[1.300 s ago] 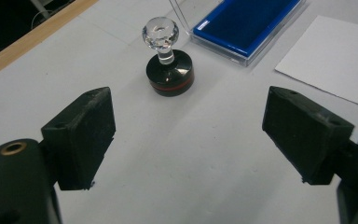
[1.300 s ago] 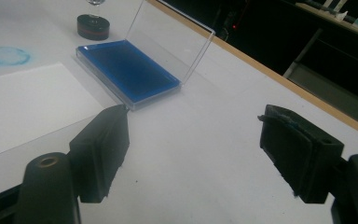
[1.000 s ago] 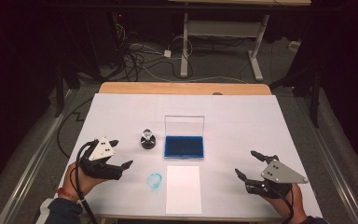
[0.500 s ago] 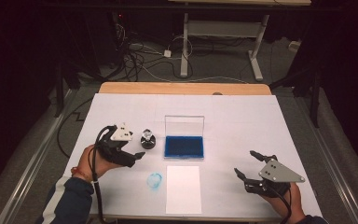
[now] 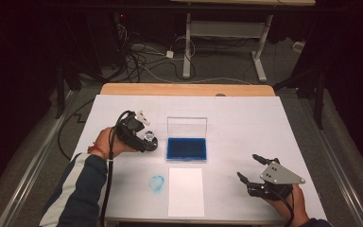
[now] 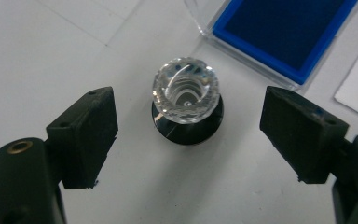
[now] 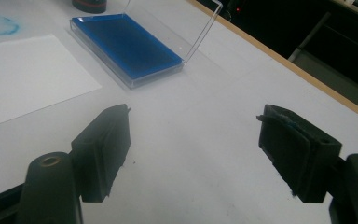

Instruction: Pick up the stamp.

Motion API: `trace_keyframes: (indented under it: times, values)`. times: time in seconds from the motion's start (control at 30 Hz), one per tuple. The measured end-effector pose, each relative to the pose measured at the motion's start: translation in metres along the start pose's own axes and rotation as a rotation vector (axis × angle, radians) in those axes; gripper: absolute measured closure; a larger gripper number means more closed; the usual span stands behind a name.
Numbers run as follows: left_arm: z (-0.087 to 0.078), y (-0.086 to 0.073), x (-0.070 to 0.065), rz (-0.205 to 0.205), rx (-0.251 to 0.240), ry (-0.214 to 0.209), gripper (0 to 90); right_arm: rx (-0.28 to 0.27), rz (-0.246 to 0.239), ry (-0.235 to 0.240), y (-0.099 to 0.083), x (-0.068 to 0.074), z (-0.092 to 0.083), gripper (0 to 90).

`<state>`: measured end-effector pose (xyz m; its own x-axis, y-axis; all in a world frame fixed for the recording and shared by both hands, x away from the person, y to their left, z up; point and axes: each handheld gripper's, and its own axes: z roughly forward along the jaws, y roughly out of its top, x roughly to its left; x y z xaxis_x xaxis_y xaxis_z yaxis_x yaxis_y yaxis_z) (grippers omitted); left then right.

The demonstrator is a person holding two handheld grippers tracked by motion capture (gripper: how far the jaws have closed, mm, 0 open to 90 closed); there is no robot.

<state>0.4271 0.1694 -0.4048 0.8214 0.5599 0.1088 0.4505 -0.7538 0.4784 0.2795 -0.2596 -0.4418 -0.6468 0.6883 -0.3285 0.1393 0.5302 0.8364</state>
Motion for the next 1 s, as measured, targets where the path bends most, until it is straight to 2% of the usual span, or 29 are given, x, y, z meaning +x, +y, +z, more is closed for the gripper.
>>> trace_keyframes:
  times: [0.07,0.1,0.13,0.37,0.43,0.6,0.8,0.9,0.93,1.0]
  values:
    - [0.008,0.001,0.009,-0.050,0.005,-0.030,20.2,-0.002,-0.001,-0.002,0.000,0.000,0.000,24.6]
    - [0.009,0.002,0.011,-0.061,0.002,-0.046,20.4,-0.003,-0.002,-0.003,0.000,0.000,0.000,24.6]
    - [0.011,0.002,0.012,-0.061,0.002,-0.063,23.0,-0.003,0.000,-0.001,0.000,0.000,0.000,24.6]
    - [0.015,0.009,0.015,-0.067,0.018,-0.053,29.1,0.001,-0.003,-0.002,0.000,0.000,0.000,24.6]
    - [0.015,0.010,0.015,-0.059,0.025,-0.058,34.4,0.001,-0.006,0.001,0.000,0.001,0.000,24.7]
    - [0.021,0.013,0.017,-0.062,0.061,-0.057,34.6,0.006,-0.008,0.008,0.000,0.001,0.001,24.8]
    - [0.024,0.014,0.017,-0.060,0.053,-0.081,41.7,0.004,-0.007,0.022,0.000,0.000,0.002,25.1]
    - [0.025,0.014,0.016,-0.057,0.043,-0.100,47.8,0.003,-0.009,0.026,0.001,0.001,0.002,25.6]
    - [0.025,0.014,0.016,-0.057,0.043,-0.100,52.2,0.001,-0.011,0.026,0.001,0.001,0.002,25.7]
    - [0.024,0.015,0.016,-0.059,0.037,-0.102,53.1,0.001,-0.013,0.026,0.001,0.001,0.001,25.8]
